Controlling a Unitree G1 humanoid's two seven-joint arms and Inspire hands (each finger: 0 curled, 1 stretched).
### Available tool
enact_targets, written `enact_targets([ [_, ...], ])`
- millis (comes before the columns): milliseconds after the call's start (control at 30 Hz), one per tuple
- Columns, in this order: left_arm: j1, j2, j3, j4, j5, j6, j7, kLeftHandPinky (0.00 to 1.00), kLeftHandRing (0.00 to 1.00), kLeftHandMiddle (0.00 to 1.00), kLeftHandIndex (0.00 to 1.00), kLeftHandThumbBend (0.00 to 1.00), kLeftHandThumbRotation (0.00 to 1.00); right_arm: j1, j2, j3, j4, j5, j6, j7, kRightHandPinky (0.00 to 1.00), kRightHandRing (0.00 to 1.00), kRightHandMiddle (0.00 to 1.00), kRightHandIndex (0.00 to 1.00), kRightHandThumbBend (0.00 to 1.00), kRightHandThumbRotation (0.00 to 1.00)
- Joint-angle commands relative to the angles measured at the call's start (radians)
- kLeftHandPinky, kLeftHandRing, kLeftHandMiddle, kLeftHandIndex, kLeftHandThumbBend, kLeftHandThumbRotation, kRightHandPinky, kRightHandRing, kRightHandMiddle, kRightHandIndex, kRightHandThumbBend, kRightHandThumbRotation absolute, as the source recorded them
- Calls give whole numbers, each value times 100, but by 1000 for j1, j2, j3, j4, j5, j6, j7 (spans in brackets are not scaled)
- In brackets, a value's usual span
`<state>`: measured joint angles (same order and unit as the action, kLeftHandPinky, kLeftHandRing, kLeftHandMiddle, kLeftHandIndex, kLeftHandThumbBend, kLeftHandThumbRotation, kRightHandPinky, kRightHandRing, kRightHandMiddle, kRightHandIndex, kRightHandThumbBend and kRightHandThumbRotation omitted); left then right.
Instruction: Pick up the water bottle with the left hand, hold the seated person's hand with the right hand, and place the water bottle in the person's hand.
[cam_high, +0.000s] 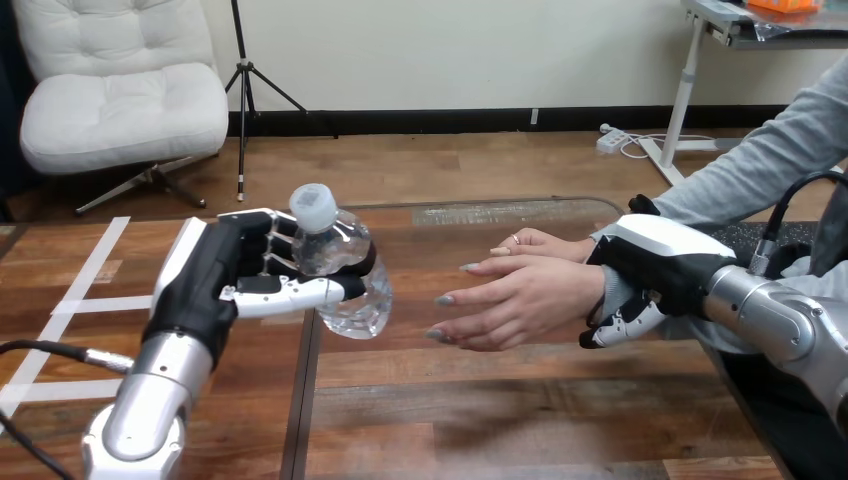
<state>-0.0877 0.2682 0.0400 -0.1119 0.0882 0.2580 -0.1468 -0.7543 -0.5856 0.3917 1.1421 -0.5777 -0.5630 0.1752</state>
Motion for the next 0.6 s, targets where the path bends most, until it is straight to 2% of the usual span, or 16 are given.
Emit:
enact_targets([
  [0,-105,-11,-14,-16,-5,-14,-1,31,38,41,42,69,0,-91,41,-25,-61,34,-26,-7,11,15,20,22,53,0],
  [200,-120,-27,-18,0,-23,-20,-5,31,37,41,41,69,0,-89,42,-26,-69,35,-25,-5,11,15,20,22,53,0],
  [567,-147,-40,-39,24,-16,-36,-13,30,36,40,41,69,0,-88,43,-27,-82,34,-26,0,11,15,21,22,54,0],
])
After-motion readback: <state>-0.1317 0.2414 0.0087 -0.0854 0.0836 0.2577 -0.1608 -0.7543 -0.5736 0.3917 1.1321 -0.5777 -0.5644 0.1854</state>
